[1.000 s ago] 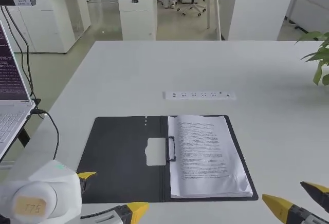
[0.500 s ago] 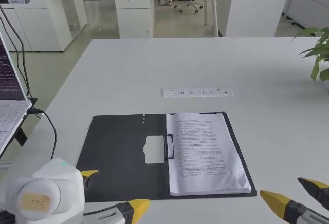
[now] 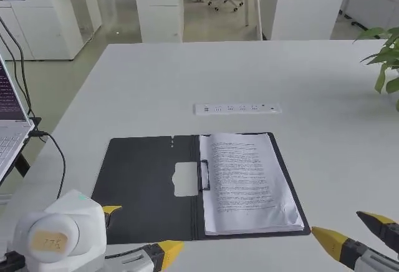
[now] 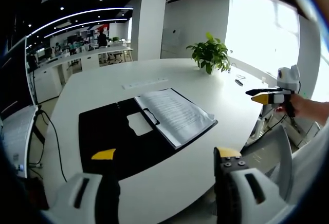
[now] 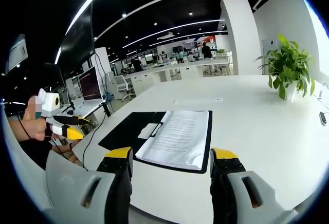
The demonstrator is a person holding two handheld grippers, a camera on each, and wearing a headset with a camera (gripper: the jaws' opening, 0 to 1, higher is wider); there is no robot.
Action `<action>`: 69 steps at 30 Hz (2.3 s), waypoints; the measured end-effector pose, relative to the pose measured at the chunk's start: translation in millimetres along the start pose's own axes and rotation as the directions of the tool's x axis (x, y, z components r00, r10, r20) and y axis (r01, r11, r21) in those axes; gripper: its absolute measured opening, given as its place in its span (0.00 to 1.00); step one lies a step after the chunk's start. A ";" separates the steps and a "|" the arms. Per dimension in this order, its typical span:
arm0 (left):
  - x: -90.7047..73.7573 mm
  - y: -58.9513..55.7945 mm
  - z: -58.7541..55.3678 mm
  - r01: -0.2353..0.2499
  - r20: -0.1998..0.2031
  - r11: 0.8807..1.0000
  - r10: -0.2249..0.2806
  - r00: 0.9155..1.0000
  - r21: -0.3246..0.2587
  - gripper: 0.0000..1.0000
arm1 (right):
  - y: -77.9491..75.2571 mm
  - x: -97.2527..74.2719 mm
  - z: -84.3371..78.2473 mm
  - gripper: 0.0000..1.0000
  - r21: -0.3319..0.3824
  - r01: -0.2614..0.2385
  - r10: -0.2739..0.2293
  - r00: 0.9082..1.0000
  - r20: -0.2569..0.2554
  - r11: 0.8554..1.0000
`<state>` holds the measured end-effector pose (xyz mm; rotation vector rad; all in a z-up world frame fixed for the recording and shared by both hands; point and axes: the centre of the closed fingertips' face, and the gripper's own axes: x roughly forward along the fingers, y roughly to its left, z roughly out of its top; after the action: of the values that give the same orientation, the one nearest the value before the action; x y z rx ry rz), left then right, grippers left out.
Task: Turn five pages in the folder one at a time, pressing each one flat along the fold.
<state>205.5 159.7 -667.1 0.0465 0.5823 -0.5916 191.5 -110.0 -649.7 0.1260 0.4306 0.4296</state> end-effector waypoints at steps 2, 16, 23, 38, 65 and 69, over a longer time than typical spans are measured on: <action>3.3 -0.6 -0.6 0.007 -0.003 1.000 -0.007 1.000 -0.001 0.75 | -0.4 1.5 -0.5 0.60 0.002 -0.002 0.002 1.000 0.001 1.000; 41.8 -15.9 1.2 0.076 -0.033 0.995 -0.074 0.997 0.065 0.75 | -5.2 6.8 -6.3 0.60 0.008 0.006 -0.005 1.000 -0.007 1.000; 65.0 -23.7 1.3 0.108 -0.034 0.992 -0.106 0.994 0.065 0.74 | -3.9 10.2 -10.8 0.60 0.012 0.007 -0.007 1.000 -0.013 1.000; 117.4 -48.3 3.3 0.179 -0.049 0.979 -0.175 0.983 0.093 0.71 | 0.7 15.3 -16.0 0.60 0.028 0.017 -0.017 1.000 -0.017 0.999; 220.3 -92.1 2.3 0.238 -0.061 0.961 -0.231 0.971 0.142 0.67 | 3.2 18.3 -28.5 0.59 0.041 0.043 -0.041 0.998 -0.044 0.998; 233.4 -98.7 0.0 0.237 -0.072 0.961 -0.229 0.971 0.142 0.67 | -0.5 16.3 -28.6 0.59 0.040 0.051 -0.049 0.998 -0.047 0.998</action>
<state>309.8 -42.3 -779.0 0.1379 0.5999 -0.8657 192.8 -102.7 -681.7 0.1456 0.4868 0.3746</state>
